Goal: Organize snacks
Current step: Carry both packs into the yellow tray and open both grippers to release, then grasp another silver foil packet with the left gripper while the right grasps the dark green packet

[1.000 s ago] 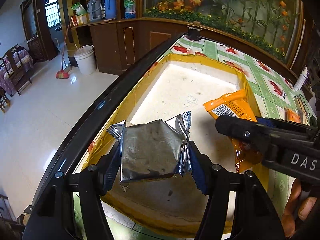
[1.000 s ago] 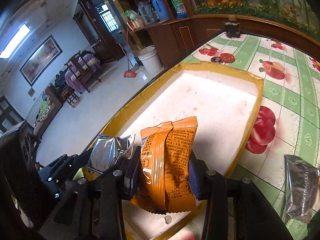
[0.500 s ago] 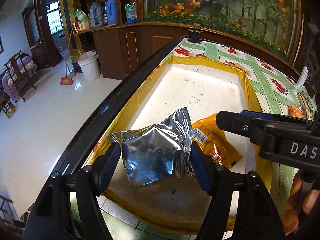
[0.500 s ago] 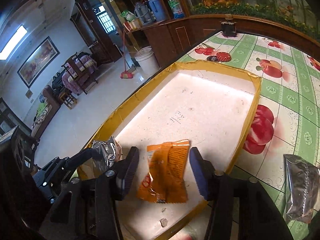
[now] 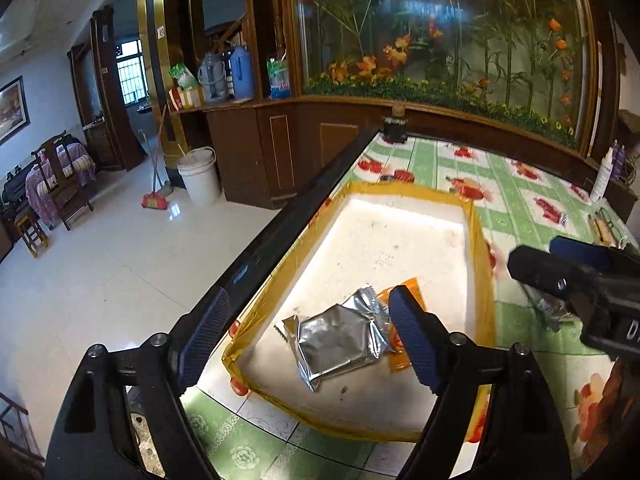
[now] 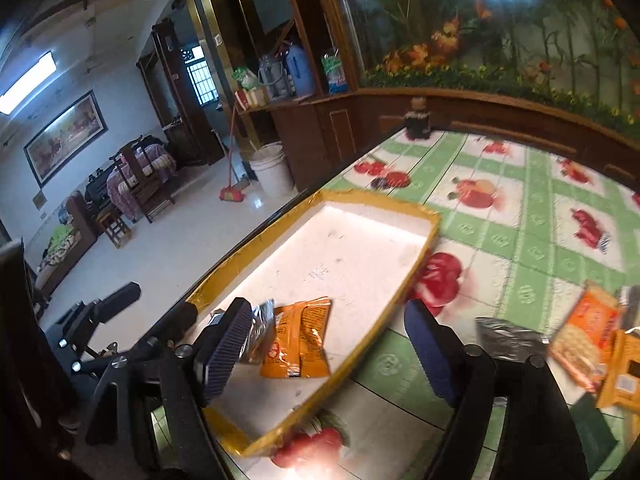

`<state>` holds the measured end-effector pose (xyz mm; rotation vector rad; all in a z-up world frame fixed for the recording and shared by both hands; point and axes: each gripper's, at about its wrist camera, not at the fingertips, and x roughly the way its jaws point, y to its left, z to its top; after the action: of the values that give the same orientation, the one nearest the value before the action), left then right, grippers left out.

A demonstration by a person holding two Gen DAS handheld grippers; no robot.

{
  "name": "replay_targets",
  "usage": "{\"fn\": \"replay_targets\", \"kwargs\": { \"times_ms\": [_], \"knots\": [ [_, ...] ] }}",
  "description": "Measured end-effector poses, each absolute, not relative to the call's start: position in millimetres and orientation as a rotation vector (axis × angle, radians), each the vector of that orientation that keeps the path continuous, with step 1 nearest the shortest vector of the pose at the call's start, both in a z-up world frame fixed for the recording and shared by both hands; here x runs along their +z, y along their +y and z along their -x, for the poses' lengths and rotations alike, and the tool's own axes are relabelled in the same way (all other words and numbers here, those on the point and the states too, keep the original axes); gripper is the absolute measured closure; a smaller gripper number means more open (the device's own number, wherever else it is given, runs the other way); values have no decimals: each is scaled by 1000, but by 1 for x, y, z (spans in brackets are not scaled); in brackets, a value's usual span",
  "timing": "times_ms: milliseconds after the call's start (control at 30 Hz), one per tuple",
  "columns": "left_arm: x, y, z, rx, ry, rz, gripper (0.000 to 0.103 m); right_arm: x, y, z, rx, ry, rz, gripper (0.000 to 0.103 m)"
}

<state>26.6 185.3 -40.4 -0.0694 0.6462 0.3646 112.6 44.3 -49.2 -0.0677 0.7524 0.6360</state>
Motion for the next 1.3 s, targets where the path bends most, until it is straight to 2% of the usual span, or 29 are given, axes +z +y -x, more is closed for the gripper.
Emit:
{"fn": "replay_targets", "kwargs": {
  "times_ms": [33,267,500,967,1133,1300],
  "knots": [
    [-37,184,-24,358,636,77,20,-45,41,-108,620,737,79,16],
    [-24,160,-24,293,620,95,20,-22,0,-80,486,666,135,14],
    [-22,122,-27,219,639,71,20,-20,-59,-66,336,634,125,7],
    [-48,28,-39,14,745,-11,20,-76,-230,-53,103,777,-95,6],
    [-63,5,-61,-63,808,24,20,-83,-253,-46,101,792,-129,6],
    [-78,-12,-100,-115,885,85,20,-91,-229,-56,206,831,-76,7]
  ]
}}
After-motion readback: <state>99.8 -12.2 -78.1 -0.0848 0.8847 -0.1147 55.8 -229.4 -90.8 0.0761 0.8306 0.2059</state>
